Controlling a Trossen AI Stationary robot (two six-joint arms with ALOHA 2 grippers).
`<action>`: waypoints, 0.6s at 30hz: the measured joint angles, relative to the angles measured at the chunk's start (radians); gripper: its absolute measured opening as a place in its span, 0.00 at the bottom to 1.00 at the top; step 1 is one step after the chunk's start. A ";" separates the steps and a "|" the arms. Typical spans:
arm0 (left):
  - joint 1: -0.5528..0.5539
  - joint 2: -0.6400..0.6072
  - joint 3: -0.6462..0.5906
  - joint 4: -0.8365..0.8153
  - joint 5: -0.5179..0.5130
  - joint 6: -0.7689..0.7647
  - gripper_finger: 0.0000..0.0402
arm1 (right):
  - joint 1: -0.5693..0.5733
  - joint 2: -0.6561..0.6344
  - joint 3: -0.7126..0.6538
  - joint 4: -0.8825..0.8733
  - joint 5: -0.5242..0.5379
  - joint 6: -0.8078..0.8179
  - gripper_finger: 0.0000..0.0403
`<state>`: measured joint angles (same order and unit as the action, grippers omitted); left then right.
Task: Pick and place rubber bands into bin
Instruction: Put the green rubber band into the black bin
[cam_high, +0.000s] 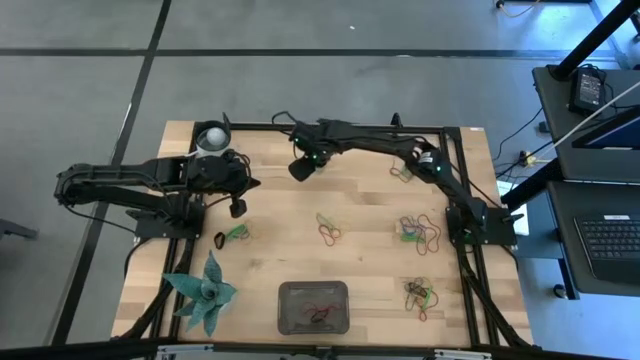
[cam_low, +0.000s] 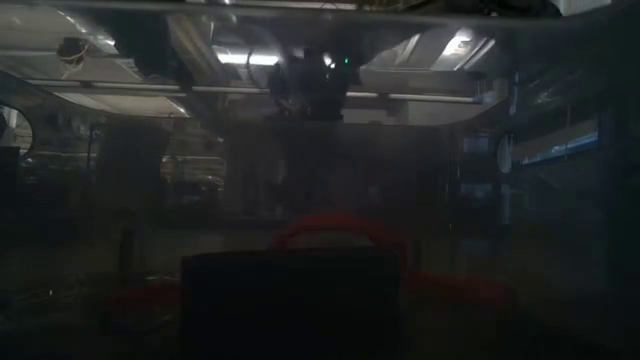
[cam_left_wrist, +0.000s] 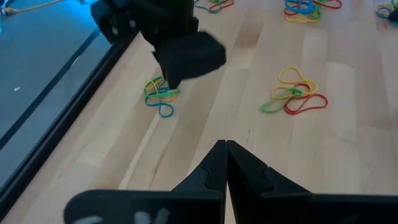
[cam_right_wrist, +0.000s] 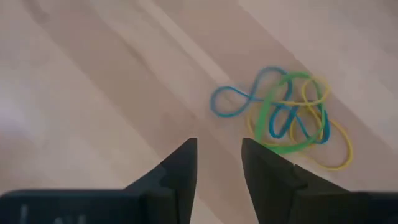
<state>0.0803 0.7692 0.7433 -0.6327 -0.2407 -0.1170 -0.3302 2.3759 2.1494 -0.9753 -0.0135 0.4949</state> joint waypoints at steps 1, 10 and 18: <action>0.000 0.000 0.000 0.000 0.000 0.000 0.00 | 0.000 0.007 0.000 0.000 0.000 0.012 0.32; 0.000 0.000 0.000 -0.014 0.000 0.000 0.00 | -0.006 0.055 0.000 -0.007 0.000 0.055 0.32; 0.000 0.001 0.000 -0.026 0.000 0.000 0.00 | -0.020 0.086 -0.001 -0.011 0.027 0.074 0.32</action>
<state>0.0803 0.7700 0.7433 -0.6589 -0.2405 -0.1173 -0.3501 2.4616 2.1483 -0.9865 0.0131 0.5685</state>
